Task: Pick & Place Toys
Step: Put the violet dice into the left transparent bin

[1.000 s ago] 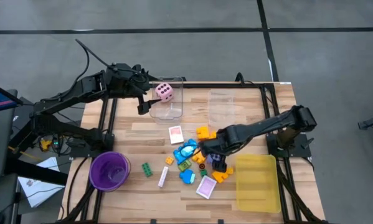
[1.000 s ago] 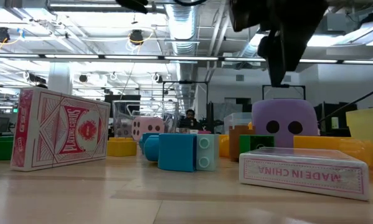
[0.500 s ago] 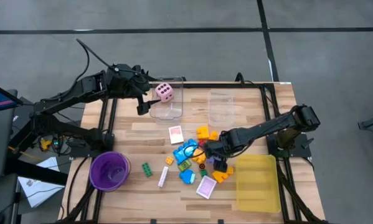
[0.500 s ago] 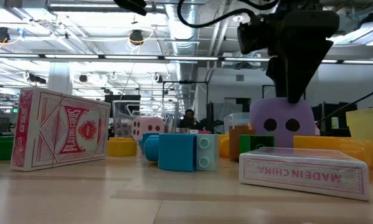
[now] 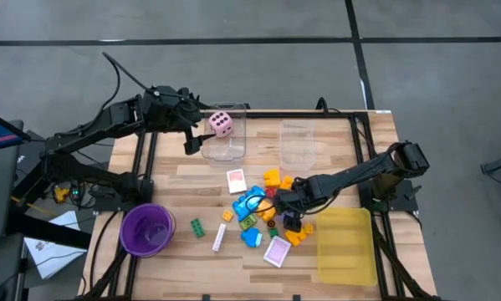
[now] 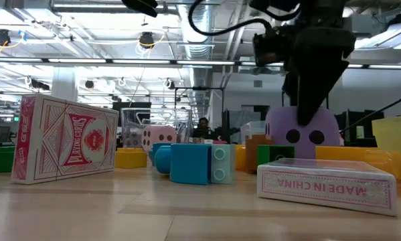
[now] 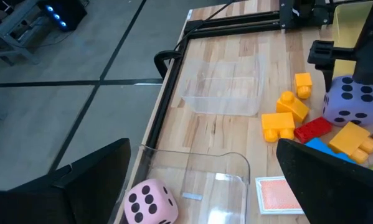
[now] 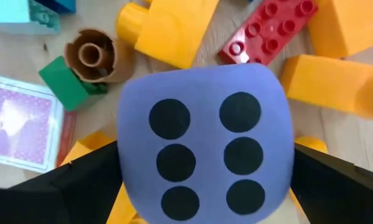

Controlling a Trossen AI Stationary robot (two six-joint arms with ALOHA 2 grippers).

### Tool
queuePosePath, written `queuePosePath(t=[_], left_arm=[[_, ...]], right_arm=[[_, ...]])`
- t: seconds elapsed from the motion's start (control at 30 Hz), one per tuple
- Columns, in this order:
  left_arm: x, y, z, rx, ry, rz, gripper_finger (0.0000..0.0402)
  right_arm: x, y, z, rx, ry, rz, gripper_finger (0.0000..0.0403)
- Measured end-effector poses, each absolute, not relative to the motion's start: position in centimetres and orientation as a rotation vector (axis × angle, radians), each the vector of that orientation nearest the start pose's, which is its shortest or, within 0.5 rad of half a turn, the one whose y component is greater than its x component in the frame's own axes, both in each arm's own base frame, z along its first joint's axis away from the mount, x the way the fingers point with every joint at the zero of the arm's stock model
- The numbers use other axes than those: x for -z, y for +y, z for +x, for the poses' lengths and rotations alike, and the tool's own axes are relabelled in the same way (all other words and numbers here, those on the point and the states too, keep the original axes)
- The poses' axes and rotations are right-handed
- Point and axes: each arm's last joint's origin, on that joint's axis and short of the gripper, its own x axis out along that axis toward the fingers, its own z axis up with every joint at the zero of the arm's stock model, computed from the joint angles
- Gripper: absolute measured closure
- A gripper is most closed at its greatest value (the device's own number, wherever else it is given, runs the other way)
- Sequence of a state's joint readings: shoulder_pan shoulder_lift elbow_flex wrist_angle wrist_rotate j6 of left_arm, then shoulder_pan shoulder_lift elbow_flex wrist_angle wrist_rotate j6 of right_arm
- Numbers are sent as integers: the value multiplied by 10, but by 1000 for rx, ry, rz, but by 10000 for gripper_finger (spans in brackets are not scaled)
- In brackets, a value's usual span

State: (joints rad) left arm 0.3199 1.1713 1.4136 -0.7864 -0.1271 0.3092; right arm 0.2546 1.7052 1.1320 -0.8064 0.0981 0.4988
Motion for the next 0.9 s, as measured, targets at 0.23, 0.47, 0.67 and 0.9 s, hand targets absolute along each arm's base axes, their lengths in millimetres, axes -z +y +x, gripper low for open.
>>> queuePosePath(t=[0.23, 0.47, 0.67, 0.9], left_arm=[[-414, 74, 211, -347, 608, 244, 2], [-414, 74, 211, -348, 607, 240, 2], [-414, 74, 211, -350, 606, 233, 2], [-413, 74, 211, -353, 609, 219, 2]], right_arm=[[-184, 76, 299, 245, 1386, 198, 3], [-184, 75, 301, 244, 1378, 224, 3], [-185, 71, 302, 219, 1391, 269, 20], [-185, 71, 302, 223, 1390, 292, 60]])
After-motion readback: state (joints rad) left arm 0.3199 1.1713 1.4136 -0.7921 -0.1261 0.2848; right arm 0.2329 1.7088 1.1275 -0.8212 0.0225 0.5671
